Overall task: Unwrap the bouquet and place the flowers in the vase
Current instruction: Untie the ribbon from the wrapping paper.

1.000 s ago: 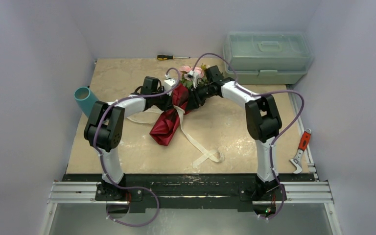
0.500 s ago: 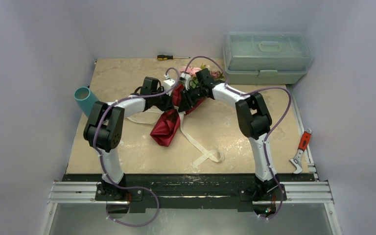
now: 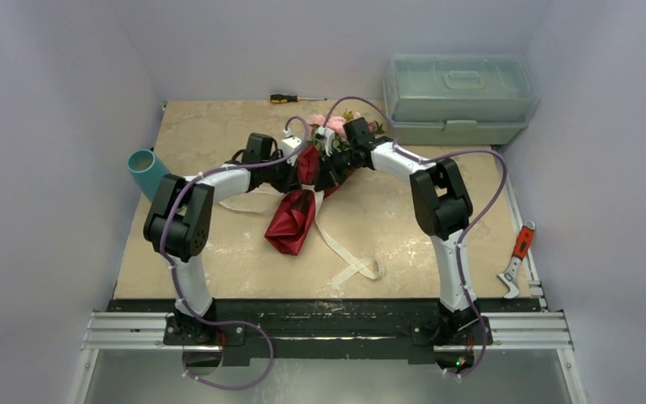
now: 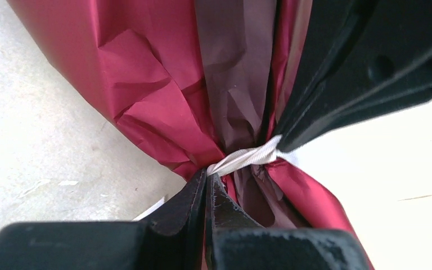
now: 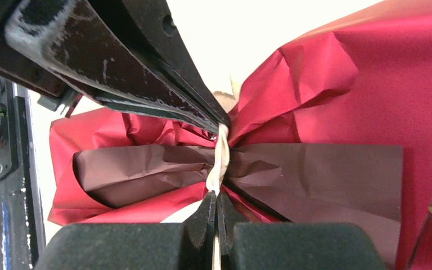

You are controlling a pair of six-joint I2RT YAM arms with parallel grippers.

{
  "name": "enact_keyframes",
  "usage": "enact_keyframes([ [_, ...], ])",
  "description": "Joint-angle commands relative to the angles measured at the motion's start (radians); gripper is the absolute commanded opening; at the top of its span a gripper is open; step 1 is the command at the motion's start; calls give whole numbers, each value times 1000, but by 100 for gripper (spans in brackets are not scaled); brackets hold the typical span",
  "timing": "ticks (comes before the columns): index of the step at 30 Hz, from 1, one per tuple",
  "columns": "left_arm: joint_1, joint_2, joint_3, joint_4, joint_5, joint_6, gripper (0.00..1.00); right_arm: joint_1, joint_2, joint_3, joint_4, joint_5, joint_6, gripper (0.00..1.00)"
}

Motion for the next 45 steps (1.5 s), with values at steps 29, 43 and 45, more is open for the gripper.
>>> enact_keyframes([
  [29, -96, -188, -62, 96, 240, 360, 34, -119, -163, -69, -226, -127, -155, 26],
  [43, -187, -61, 12, 134, 140, 397, 33, -119, -106, -35, -247, -80, -174, 25],
  [45, -187, -48, 16, 132, 135, 401, 32, -119, -96, -22, -248, -73, -173, 25],
])
